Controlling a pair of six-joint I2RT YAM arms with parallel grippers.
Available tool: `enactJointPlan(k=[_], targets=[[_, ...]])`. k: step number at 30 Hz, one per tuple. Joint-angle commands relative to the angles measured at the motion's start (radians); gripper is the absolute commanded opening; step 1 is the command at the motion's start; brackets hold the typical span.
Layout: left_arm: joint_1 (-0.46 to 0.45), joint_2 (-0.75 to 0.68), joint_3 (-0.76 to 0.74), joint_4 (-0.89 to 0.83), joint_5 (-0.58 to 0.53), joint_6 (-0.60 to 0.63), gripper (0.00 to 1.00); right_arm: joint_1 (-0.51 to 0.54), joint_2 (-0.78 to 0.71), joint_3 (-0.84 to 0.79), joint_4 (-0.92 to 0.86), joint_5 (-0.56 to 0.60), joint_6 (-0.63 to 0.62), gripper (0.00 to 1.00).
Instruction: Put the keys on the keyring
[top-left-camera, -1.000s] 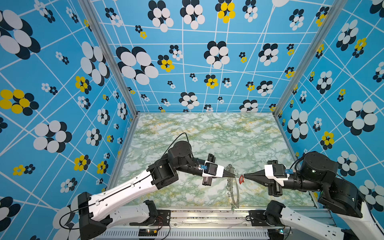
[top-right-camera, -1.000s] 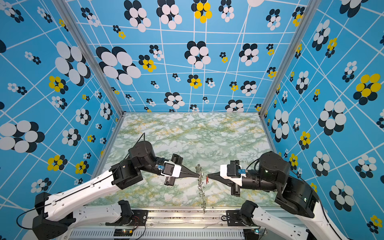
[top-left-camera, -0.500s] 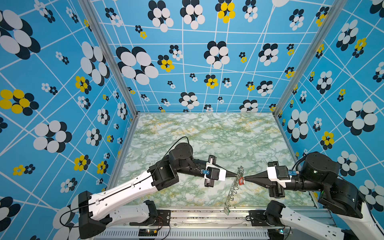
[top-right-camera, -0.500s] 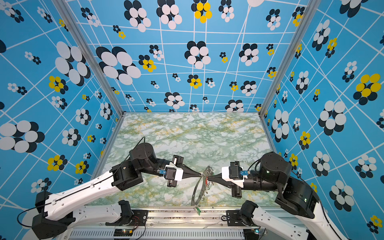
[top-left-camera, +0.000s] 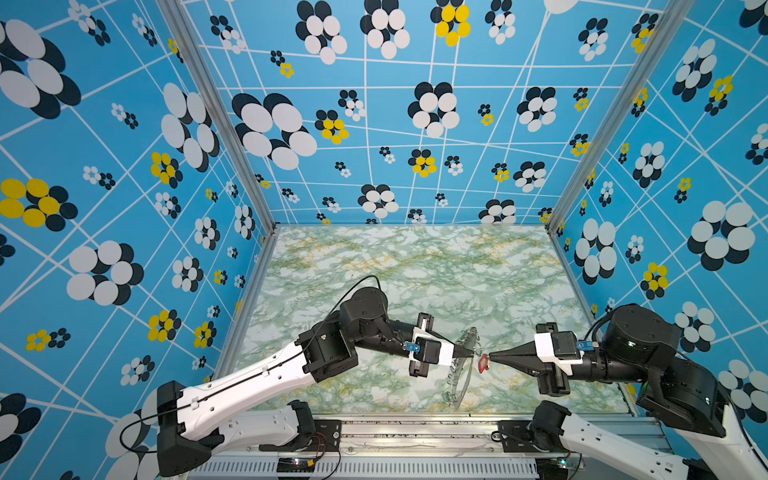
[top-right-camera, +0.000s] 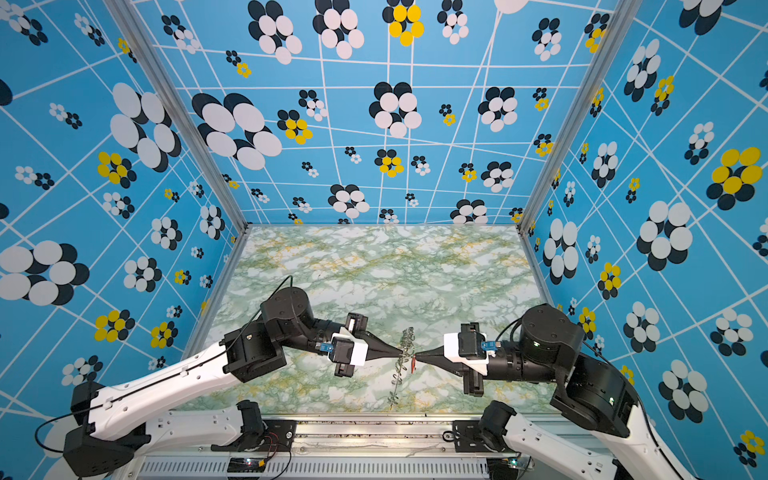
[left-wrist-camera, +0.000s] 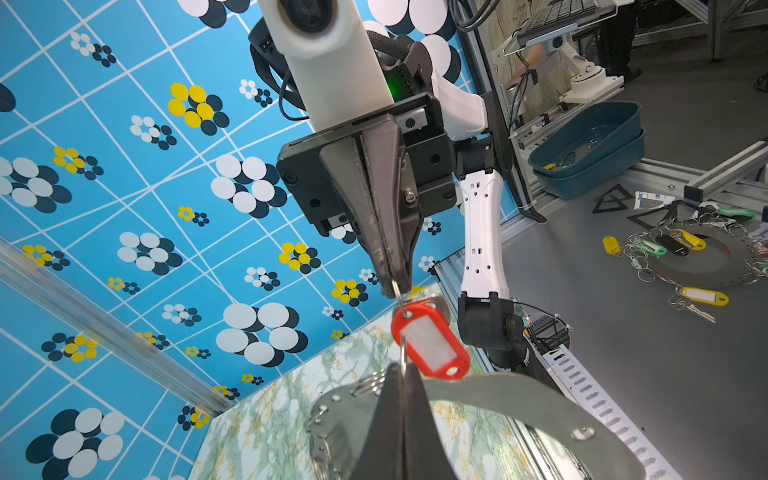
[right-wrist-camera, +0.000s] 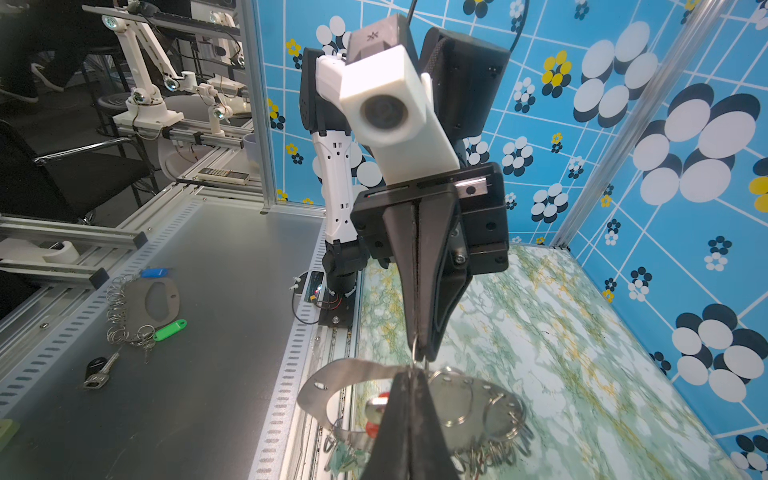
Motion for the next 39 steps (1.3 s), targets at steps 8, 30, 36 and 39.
enactJointPlan(k=[8, 30, 36, 39], targets=[[-0.009, -0.016, 0.031, 0.022, -0.006, 0.016, 0.00, 0.007, 0.007, -0.009, 0.017, -0.011, 0.022, 0.00], [-0.010, -0.017, 0.033, 0.026, 0.005, 0.016, 0.00, 0.010, 0.014, -0.020, 0.017, 0.037, 0.026, 0.00], [-0.010, -0.018, 0.026, 0.026, 0.005, 0.018, 0.00, 0.011, 0.009, -0.021, 0.024, 0.069, 0.025, 0.00], [-0.010, -0.018, 0.024, 0.022, -0.004, 0.031, 0.00, 0.012, 0.009, -0.021, 0.028, 0.078, 0.025, 0.00]])
